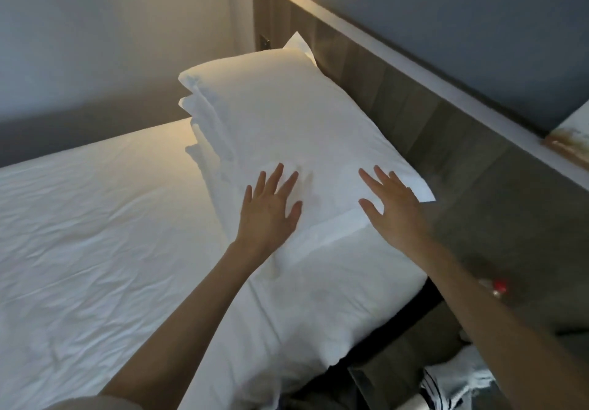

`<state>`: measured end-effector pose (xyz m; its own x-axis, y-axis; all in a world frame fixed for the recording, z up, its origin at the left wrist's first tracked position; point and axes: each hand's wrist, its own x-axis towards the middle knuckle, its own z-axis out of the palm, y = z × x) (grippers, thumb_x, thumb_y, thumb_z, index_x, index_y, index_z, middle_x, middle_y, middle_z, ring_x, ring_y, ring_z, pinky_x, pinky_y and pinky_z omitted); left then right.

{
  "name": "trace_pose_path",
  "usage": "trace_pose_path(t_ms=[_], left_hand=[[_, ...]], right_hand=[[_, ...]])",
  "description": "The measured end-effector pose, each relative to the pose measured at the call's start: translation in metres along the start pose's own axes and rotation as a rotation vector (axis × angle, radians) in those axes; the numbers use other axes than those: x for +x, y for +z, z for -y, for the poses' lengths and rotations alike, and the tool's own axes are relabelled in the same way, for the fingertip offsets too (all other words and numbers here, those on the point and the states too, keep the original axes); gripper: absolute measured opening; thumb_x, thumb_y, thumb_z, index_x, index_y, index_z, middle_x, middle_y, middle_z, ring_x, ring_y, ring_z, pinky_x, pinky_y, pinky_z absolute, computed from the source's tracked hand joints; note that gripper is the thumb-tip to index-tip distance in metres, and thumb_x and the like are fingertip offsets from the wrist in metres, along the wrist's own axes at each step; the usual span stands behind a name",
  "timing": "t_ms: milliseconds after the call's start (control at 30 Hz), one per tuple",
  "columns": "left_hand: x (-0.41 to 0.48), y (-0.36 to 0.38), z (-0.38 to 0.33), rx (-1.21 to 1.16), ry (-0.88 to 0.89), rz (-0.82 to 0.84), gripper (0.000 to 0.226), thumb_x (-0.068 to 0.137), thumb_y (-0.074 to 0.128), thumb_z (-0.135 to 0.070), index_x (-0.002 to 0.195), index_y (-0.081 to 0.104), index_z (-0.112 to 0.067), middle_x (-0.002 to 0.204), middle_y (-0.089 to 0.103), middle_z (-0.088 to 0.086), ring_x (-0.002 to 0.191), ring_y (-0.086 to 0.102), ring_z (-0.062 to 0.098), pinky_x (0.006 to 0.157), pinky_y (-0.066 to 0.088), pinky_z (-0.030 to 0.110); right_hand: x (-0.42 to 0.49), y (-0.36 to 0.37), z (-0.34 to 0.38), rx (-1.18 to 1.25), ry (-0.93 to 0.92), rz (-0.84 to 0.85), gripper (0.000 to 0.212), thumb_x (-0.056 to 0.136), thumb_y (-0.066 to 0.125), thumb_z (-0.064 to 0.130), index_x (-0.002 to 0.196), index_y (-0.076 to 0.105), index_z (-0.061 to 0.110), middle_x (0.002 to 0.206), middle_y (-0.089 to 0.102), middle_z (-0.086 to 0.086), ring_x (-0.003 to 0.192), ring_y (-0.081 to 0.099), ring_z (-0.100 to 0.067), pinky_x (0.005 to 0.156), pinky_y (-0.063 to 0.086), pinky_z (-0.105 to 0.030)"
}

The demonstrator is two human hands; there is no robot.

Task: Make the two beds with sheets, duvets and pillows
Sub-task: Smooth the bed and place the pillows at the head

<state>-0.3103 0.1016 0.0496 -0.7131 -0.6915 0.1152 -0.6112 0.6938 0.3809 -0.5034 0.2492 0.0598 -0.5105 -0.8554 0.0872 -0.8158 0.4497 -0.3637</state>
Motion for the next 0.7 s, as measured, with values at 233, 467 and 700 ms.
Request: trace_pose_path(t_ms=[233,467,700], left_hand=[[-0.075,-0.034,-0.005,0.020,0.301,0.007,0.061,0.098,0.043,-0.048,0.154,0.023,-0.029,0.163,0.010,-0.001,0.150,0.008,0.030,0.117,0.012,0.053],[-0.144,-0.046,-0.040,0.021,0.646,0.075,0.060,0.097,0.045,-0.048,0.150,0.034,-0.023,0.160,0.022,0.004,0.147,0.020,0.033,0.114,0.020,0.058],[-0.216,-0.040,-0.110,-0.058,0.969,0.129,0.059,0.094,0.055,-0.043,0.147,0.041,-0.020,0.156,0.033,0.008,0.142,0.031,0.037,0.109,0.030,0.060]], right_hand=[[-0.123,-0.001,0.060,-0.033,0.114,-0.186,0.054,0.098,0.043,0.050,0.149,0.033,0.035,0.156,0.034,-0.001,0.144,0.032,-0.026,0.113,0.031,-0.055],[-0.261,-0.003,0.109,-0.011,0.406,-0.364,0.056,0.093,0.061,0.035,0.146,0.043,0.028,0.151,0.042,-0.005,0.140,0.037,-0.031,0.108,0.037,-0.057],[-0.395,-0.022,0.126,-0.142,0.682,-0.531,0.053,0.093,0.061,0.033,0.144,0.046,0.028,0.150,0.044,-0.003,0.139,0.038,-0.030,0.109,0.036,-0.054]])
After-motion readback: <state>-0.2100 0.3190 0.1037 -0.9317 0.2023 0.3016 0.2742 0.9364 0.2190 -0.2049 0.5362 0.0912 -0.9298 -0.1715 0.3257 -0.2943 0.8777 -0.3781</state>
